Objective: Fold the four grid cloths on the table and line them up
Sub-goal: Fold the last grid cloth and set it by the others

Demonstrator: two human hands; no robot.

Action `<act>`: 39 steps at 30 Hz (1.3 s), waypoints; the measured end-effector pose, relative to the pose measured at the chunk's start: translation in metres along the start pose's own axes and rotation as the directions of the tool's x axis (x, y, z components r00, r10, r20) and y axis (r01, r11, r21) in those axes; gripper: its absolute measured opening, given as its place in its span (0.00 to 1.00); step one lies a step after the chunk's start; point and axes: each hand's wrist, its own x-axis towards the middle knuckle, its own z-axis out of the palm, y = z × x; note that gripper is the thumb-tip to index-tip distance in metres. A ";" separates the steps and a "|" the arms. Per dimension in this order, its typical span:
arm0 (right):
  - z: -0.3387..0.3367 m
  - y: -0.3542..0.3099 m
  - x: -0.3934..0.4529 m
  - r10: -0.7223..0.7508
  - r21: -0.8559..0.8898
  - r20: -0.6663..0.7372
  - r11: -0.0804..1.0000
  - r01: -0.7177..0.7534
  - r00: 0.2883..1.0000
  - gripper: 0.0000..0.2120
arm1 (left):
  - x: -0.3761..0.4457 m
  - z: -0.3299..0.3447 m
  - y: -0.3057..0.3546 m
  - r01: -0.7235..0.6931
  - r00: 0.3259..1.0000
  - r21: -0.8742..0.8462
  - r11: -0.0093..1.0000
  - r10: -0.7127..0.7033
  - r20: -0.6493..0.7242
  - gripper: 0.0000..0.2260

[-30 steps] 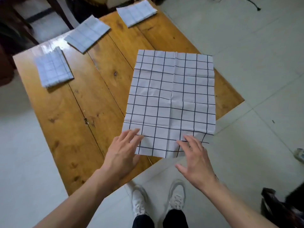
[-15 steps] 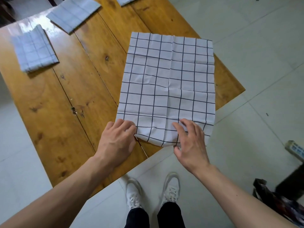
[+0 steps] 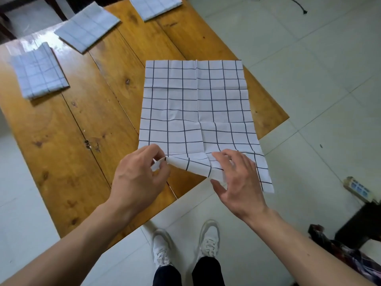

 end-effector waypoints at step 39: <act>-0.122 0.062 0.093 0.078 0.202 0.037 0.976 -0.083 0.996 0.08 | 0.077 -0.065 0.029 -0.132 0.984 0.372 0.919 0.168 -0.065 0.03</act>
